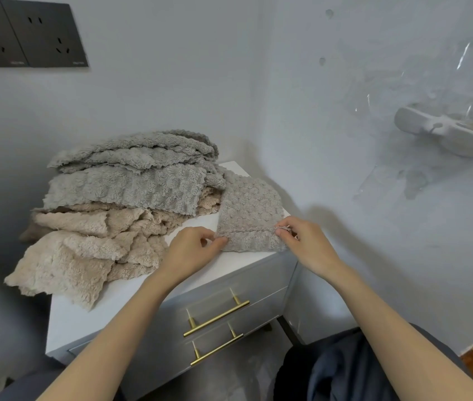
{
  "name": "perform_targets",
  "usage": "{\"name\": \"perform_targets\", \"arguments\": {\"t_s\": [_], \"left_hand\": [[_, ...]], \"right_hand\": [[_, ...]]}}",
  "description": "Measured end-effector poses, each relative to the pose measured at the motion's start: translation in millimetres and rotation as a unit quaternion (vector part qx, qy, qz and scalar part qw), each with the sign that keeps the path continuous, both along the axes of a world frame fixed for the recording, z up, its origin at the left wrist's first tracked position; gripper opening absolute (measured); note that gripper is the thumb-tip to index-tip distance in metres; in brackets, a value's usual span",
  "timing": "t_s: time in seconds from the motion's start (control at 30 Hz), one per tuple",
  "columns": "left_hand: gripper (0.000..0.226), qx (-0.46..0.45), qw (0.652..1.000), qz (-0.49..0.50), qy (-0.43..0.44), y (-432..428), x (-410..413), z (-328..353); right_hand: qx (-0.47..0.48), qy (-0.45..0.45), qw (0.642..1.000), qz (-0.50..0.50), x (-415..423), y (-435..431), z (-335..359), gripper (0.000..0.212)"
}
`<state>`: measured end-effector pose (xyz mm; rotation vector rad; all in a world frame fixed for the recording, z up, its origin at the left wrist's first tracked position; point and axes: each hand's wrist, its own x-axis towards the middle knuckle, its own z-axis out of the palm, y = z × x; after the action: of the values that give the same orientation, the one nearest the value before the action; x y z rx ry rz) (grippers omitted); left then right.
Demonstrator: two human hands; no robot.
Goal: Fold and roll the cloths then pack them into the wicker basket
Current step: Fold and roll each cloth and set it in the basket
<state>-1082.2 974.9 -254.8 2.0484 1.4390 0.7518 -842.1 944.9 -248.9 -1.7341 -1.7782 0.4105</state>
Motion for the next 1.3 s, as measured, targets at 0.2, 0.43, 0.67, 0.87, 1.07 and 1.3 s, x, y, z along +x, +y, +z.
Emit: {"name": "perform_targets", "arguments": {"t_s": [0.2, 0.43, 0.67, 0.87, 1.07, 1.3], "left_hand": [[0.04, 0.0, 0.996, 0.09, 0.012, 6, 13, -6], [0.04, -0.003, 0.989, 0.13, 0.073, 11, 17, -8], [0.039, -0.023, 0.988, 0.132, 0.077, 15, 18, -7], [0.05, -0.027, 0.988, 0.141, 0.06, 15, 19, -7], [0.038, -0.016, 0.979, 0.172, 0.107, 10, 25, -2], [0.01, 0.182, 0.979, 0.049, 0.081, 6, 24, -2]], "right_hand": [[-0.012, -0.063, 0.996, -0.069, 0, 5, -5, 0.017], [0.135, -0.218, 0.966, -0.018, -16, -6, 5, 0.02], [0.101, -0.23, 0.958, 0.14, -52, -15, -16, 0.046], [0.028, -0.283, 0.948, 0.14, -38, -12, -25, 0.05], [-0.036, -0.26, 0.957, 0.122, -4, -13, -22, 0.051], [-0.043, -0.265, 0.954, 0.137, 2, -16, -16, 0.062]]}}
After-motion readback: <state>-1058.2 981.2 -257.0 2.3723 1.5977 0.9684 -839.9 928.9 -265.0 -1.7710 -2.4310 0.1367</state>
